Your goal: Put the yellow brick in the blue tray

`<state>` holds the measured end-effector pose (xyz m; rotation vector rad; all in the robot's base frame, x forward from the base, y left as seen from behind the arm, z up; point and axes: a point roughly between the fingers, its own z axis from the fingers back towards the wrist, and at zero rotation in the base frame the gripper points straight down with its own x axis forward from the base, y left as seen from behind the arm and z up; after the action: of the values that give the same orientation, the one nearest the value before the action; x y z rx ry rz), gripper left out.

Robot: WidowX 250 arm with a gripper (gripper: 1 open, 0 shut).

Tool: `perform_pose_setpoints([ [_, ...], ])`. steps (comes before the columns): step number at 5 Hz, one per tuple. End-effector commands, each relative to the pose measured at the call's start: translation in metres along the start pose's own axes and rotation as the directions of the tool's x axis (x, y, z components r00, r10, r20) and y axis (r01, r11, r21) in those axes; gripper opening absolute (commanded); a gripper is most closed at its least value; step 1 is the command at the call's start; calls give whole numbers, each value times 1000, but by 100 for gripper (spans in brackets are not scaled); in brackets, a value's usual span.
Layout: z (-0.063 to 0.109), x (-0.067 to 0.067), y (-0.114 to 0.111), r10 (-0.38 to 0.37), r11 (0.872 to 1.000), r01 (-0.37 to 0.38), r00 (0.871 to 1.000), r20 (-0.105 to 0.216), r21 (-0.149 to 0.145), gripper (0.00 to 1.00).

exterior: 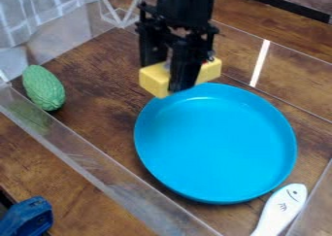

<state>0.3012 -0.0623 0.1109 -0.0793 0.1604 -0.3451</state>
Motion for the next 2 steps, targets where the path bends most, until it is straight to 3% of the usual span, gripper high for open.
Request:
perform_pose_setpoints([
  [1,15,8,-15,-41,999,39,997,72,37,0],
  [2,5,12,-26,-61,997,59,996,63,42,0],
])
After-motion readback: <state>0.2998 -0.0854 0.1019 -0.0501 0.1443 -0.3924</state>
